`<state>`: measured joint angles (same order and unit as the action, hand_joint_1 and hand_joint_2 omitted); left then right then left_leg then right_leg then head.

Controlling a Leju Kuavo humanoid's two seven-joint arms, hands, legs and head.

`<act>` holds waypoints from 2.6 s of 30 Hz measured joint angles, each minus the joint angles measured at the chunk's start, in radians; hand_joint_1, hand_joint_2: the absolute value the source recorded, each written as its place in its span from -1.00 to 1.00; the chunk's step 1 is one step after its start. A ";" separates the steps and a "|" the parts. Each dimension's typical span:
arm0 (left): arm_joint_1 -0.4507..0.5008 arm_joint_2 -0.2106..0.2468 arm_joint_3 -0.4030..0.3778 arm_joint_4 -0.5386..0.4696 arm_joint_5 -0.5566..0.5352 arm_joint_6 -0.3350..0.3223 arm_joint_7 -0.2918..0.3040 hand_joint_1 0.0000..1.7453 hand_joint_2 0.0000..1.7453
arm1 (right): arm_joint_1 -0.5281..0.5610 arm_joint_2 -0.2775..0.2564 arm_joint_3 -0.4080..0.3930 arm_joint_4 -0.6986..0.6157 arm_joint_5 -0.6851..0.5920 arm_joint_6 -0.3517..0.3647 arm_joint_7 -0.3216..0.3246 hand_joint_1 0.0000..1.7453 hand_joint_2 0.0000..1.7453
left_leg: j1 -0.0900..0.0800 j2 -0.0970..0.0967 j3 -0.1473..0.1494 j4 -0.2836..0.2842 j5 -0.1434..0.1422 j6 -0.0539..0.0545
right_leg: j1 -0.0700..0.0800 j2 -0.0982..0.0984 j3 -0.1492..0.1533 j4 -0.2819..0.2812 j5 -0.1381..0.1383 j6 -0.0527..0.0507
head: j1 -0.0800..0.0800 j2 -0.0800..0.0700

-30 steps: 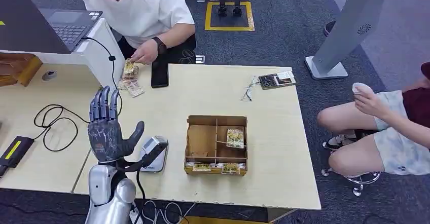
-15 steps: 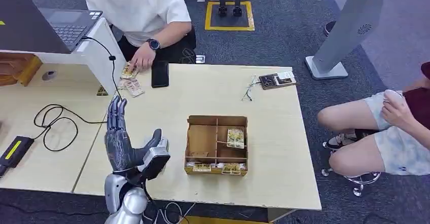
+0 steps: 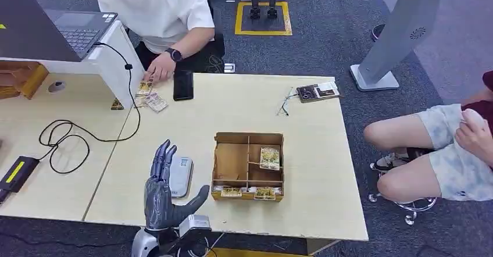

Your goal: Pass the card to the sensor for recognition and then transmit it.

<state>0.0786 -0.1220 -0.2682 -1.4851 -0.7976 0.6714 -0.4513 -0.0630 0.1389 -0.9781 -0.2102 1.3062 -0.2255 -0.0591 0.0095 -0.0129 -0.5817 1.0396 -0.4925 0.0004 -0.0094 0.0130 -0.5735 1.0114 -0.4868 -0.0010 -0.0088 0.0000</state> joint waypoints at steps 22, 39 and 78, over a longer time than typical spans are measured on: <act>0.071 0.138 -0.200 -0.056 -0.171 0.000 0.214 -1.00 1.00 | 0.000 0.000 -0.026 0.000 0.000 -0.006 0.002 -1.00 1.00 | 0.000 0.000 0.000 0.000 0.000 0.000 | 0.000 0.000 0.000 0.000 0.000 0.000 | 0.000 0.000; -0.035 0.071 -0.238 0.181 -0.021 0.000 0.208 -1.00 1.00 | -0.001 0.000 -0.026 0.000 0.018 -0.005 0.007 -1.00 1.00 | 0.000 0.000 0.000 0.000 0.000 0.000 | 0.000 -0.001 0.000 0.000 0.000 0.000 | 0.000 0.000; -0.127 -0.106 0.023 0.316 -0.602 0.000 0.240 -1.00 1.00 | -0.008 0.000 -0.016 0.000 0.066 0.005 0.020 -1.00 1.00 | 0.000 0.000 0.000 0.000 0.000 0.000 | 0.000 -0.001 0.000 0.000 0.000 0.000 | 0.000 0.000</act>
<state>-0.0487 -0.2277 -0.2449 -1.1692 -1.3996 0.6714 -0.2118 -0.0707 0.1389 -0.9941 -0.2102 1.3722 -0.2201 -0.0393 0.0094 -0.0133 -0.5819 1.0398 -0.4926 0.0005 -0.0095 0.0121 -0.5732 1.0113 -0.4869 -0.0009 -0.0088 0.0000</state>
